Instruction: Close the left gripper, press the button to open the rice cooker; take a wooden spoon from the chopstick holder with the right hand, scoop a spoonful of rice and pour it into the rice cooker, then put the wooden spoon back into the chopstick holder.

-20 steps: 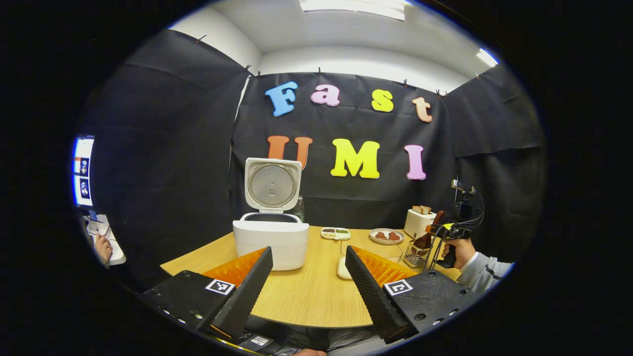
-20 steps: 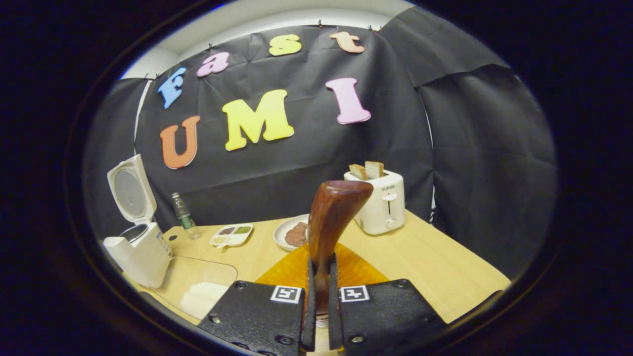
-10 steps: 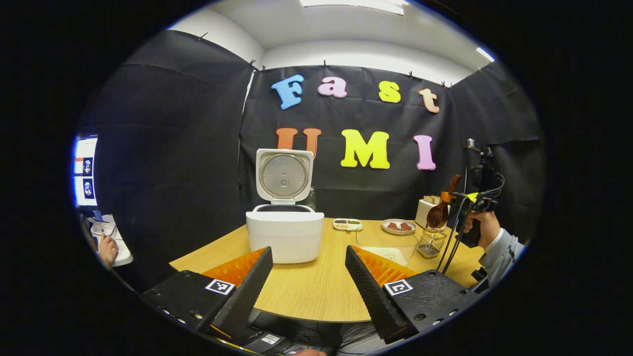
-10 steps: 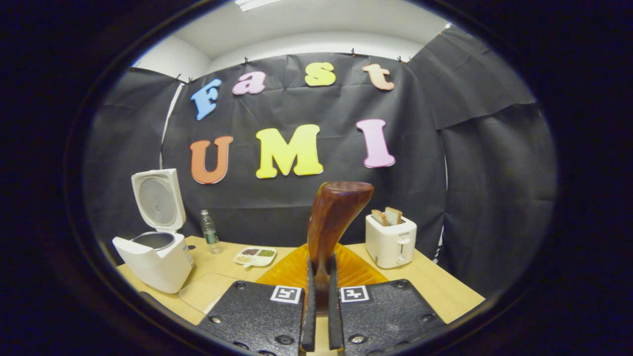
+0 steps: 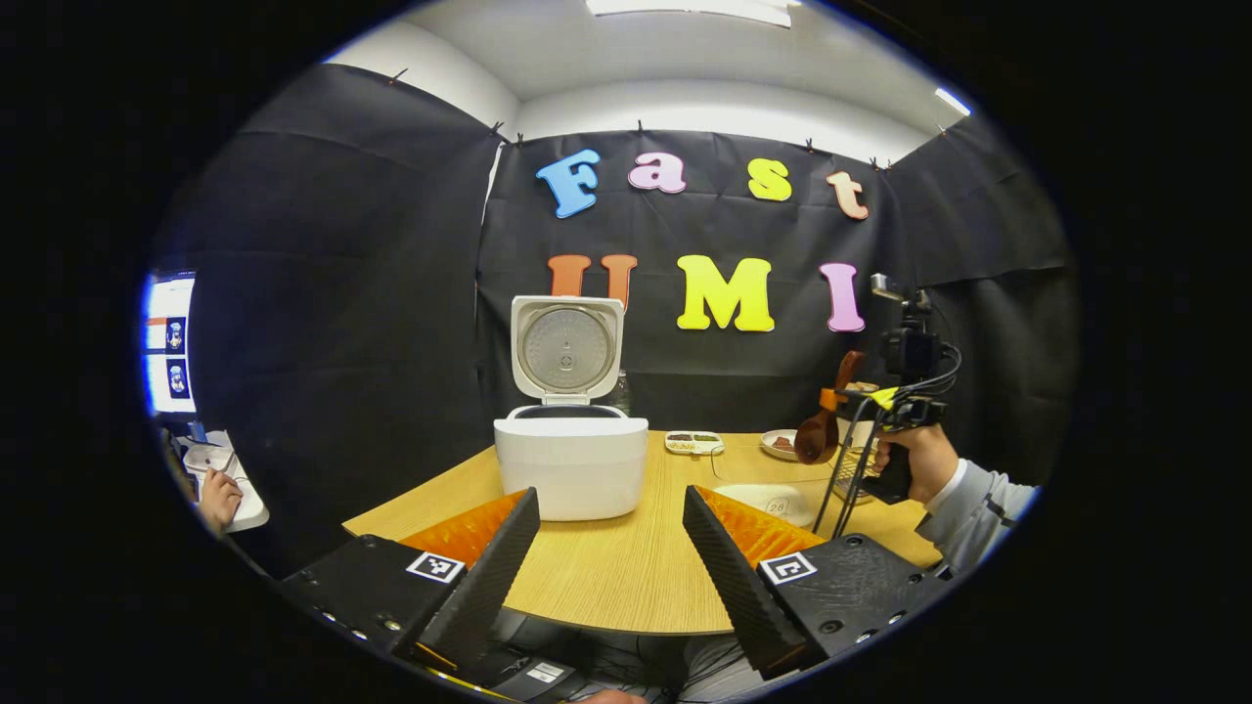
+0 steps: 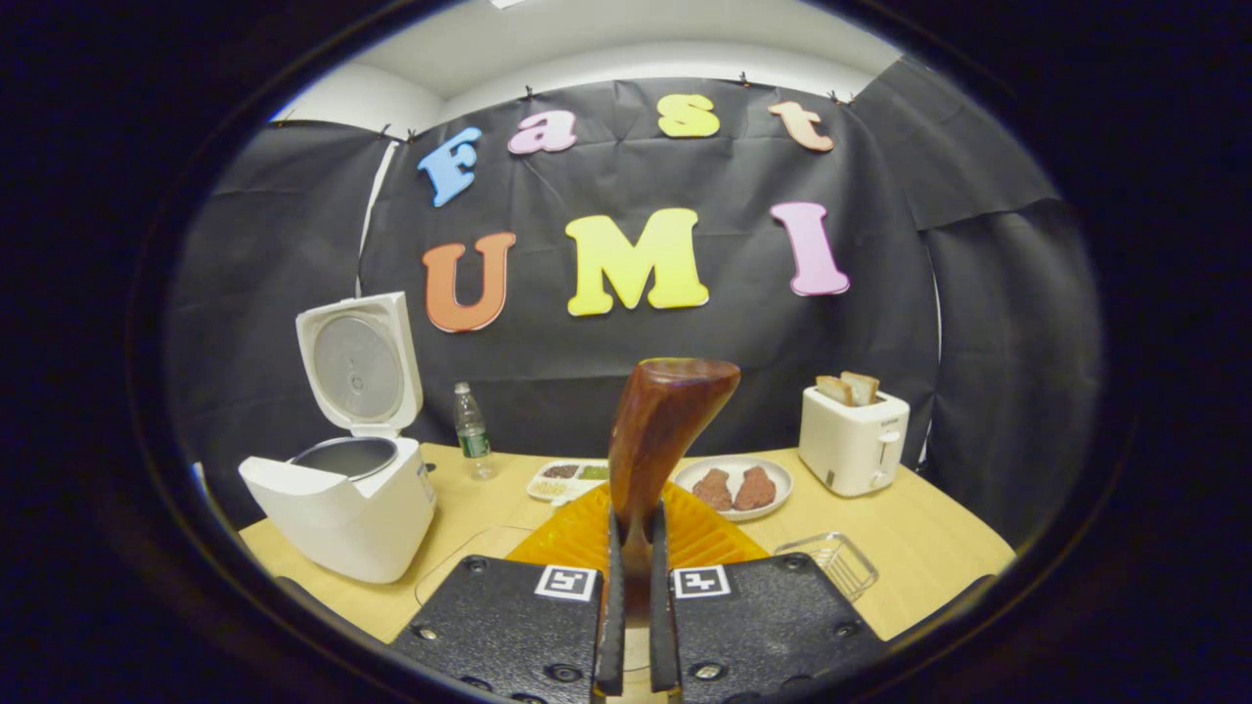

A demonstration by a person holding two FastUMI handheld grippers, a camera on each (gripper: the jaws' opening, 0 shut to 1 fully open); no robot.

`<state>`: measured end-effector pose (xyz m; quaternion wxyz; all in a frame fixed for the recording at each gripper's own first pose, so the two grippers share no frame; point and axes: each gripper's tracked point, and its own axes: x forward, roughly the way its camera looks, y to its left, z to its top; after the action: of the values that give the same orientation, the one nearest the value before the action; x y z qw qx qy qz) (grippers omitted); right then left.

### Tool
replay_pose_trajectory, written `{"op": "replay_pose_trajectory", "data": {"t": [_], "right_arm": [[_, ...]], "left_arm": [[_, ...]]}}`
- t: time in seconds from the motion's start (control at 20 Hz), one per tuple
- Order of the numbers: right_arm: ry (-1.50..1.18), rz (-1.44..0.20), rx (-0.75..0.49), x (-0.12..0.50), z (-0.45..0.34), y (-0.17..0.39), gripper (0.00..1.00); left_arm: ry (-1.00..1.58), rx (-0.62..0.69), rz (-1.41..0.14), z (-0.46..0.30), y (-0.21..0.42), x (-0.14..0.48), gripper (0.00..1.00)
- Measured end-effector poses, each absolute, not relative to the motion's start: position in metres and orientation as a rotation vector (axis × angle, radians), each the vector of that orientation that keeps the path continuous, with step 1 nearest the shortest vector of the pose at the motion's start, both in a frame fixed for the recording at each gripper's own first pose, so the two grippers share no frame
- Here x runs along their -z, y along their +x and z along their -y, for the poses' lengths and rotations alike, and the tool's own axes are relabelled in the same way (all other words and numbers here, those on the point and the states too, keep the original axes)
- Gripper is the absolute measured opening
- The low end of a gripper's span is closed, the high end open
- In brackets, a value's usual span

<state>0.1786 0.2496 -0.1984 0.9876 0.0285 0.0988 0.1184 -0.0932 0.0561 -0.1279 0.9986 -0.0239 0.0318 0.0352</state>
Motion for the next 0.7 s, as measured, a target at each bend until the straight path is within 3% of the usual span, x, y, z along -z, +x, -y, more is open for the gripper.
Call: {"op": "replay_pose_trajectory", "data": {"t": [0.2, 0.25, 0.3, 0.5, 0.7], "right_arm": [[-0.043, -0.248, -0.183, 0.24, -0.264, 0.195, 0.16], [-0.07, -0.238, -0.163, 0.244, -0.266, 0.197, 0.1], [-0.097, -0.222, -0.144, 0.246, -0.268, 0.2, 0.15], [-0.155, -0.206, -0.071, 0.26, -0.266, 0.207, 0.15], [-0.129, -0.239, -0.079, 0.277, -0.281, 0.201, 0.16]], "left_arm": [[-0.053, -0.084, -0.068, -0.067, -0.091, 0.134, 0.94], [-0.058, -0.088, -0.072, -0.07, -0.091, 0.137, 0.94], [-0.064, -0.089, -0.076, -0.072, -0.091, 0.139, 0.94], [-0.08, -0.08, -0.075, -0.073, -0.091, 0.141, 0.94], [-0.087, -0.079, -0.077, -0.073, -0.092, 0.144, 0.94]]}}
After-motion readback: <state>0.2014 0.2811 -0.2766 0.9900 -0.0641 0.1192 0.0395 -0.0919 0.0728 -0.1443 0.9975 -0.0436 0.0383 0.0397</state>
